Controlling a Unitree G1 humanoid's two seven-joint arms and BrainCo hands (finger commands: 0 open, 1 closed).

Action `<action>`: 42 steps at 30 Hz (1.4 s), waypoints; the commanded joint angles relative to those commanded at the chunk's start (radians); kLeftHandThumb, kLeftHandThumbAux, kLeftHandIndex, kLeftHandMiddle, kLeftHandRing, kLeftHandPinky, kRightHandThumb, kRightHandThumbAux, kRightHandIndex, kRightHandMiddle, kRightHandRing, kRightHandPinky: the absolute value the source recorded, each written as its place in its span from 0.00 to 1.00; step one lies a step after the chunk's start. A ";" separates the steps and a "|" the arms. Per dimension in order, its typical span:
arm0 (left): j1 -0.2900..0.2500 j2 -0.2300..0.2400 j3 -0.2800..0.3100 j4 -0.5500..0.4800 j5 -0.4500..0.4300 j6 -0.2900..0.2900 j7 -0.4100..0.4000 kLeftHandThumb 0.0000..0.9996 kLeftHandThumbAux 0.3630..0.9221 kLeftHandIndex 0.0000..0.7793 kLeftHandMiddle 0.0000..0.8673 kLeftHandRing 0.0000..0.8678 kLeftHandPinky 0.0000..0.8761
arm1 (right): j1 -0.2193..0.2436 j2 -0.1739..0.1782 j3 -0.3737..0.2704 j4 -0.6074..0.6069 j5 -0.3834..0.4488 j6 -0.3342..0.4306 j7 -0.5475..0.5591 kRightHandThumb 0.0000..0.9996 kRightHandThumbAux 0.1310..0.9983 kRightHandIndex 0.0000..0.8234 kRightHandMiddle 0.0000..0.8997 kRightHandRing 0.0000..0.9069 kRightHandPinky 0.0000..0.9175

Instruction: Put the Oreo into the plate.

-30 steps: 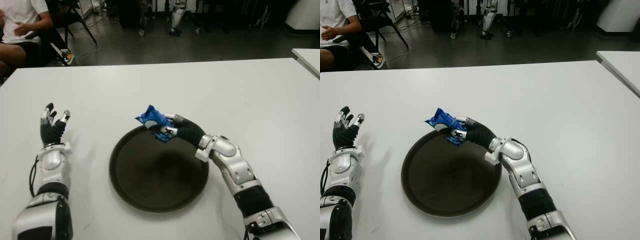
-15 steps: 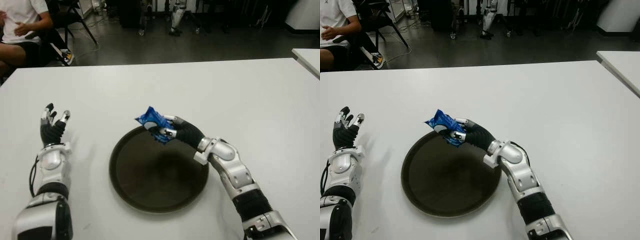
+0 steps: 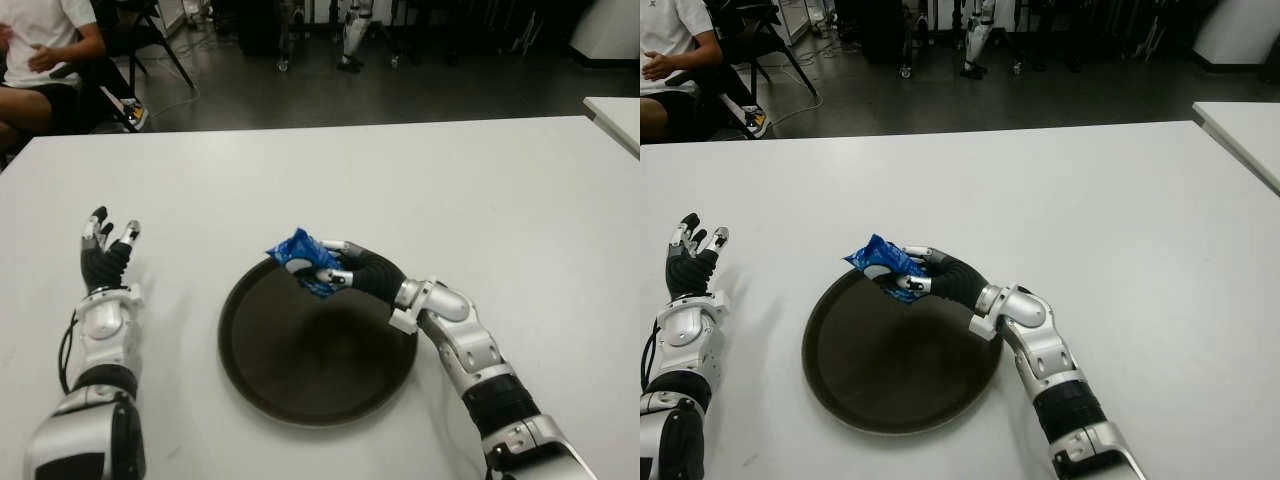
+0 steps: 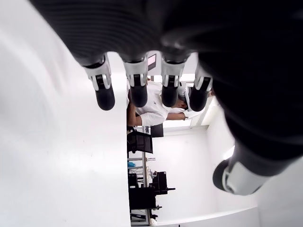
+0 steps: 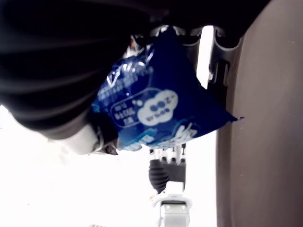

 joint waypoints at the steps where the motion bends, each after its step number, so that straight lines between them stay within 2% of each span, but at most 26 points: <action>1: 0.000 0.000 0.000 0.000 0.000 0.000 0.000 0.00 0.50 0.00 0.00 0.00 0.00 | -0.001 0.001 -0.001 0.002 0.000 -0.002 0.002 0.00 0.70 0.20 0.24 0.25 0.29; 12: 0.001 -0.004 0.004 -0.004 -0.005 -0.010 -0.011 0.00 0.53 0.00 0.00 0.00 0.00 | -0.013 0.005 -0.008 0.065 -0.030 -0.104 0.003 0.00 0.70 0.18 0.23 0.24 0.26; 14: 0.000 -0.004 0.004 -0.004 -0.005 -0.011 -0.012 0.00 0.53 0.00 0.00 0.00 0.00 | -0.016 0.004 -0.008 0.077 -0.034 -0.119 0.001 0.00 0.70 0.17 0.20 0.21 0.23; 23: 0.001 -0.006 0.002 -0.007 -0.002 -0.012 -0.006 0.00 0.53 0.00 0.00 0.00 0.00 | -0.028 0.003 -0.006 0.111 -0.041 -0.151 0.004 0.00 0.61 0.14 0.15 0.12 0.13; 32: 0.003 -0.009 -0.005 -0.017 0.003 -0.015 -0.002 0.00 0.57 0.00 0.00 0.00 0.00 | -0.034 0.009 -0.012 0.132 -0.027 -0.176 0.019 0.00 0.59 0.10 0.09 0.05 0.05; 42: 0.001 -0.008 -0.005 -0.015 -0.002 -0.012 0.000 0.00 0.57 0.00 0.00 0.00 0.00 | -0.044 0.014 -0.013 0.171 -0.036 -0.224 0.017 0.00 0.62 0.10 0.09 0.05 0.06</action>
